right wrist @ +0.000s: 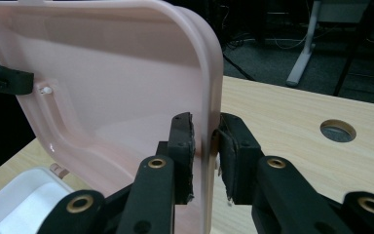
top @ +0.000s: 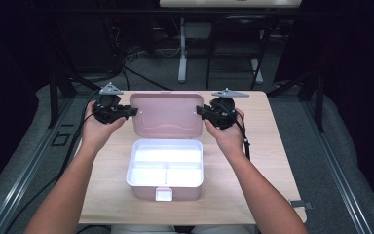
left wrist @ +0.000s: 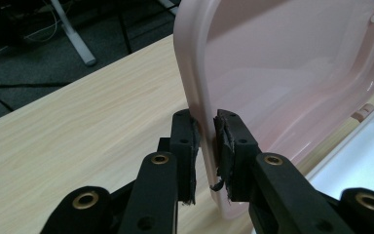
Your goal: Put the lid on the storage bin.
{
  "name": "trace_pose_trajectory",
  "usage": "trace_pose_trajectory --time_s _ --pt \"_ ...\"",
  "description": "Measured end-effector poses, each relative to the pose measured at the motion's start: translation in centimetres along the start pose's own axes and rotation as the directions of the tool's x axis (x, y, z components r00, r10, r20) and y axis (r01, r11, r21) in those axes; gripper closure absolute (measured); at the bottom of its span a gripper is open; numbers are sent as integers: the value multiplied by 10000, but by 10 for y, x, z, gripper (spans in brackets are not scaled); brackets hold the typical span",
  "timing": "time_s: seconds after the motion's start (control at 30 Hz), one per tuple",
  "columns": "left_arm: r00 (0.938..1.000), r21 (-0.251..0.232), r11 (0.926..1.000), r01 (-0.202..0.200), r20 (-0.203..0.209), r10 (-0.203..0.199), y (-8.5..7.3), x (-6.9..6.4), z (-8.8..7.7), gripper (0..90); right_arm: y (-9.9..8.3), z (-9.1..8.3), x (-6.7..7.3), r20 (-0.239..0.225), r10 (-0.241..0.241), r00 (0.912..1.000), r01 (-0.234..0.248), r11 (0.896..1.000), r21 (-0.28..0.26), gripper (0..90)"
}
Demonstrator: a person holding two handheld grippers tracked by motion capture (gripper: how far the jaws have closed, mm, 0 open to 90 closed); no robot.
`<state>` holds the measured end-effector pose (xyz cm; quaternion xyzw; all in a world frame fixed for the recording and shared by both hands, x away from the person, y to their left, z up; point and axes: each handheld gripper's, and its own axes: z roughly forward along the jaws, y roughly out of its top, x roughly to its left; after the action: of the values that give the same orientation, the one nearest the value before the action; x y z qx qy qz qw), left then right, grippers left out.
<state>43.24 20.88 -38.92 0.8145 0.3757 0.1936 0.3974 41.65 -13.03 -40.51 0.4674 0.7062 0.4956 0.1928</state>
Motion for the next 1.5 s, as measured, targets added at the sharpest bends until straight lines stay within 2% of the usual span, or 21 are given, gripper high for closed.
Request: trace_pose_trajectory --time_s 0.23,0.6,1.1,1.5 --pt "9997 -164 9998 -63 255 67 -3 -3 -10 778 -1 -9 4 -209 -155 9997 151 9997 -174 741" --pt "9986 -389 9992 -33 526 53 -4 -5 -21 764 0 -20 10 -301 -396 9988 393 9992 -91 735" --pt "9984 -446 9989 -136 543 160 -4 -10 -32 755 0 -29 14 -370 -537 9979 538 9985 36 730" --pt "9978 -367 9986 -377 539 396 -6 -16 -39 756 0 -37 19 -444 -758 9961 759 9971 12 721"
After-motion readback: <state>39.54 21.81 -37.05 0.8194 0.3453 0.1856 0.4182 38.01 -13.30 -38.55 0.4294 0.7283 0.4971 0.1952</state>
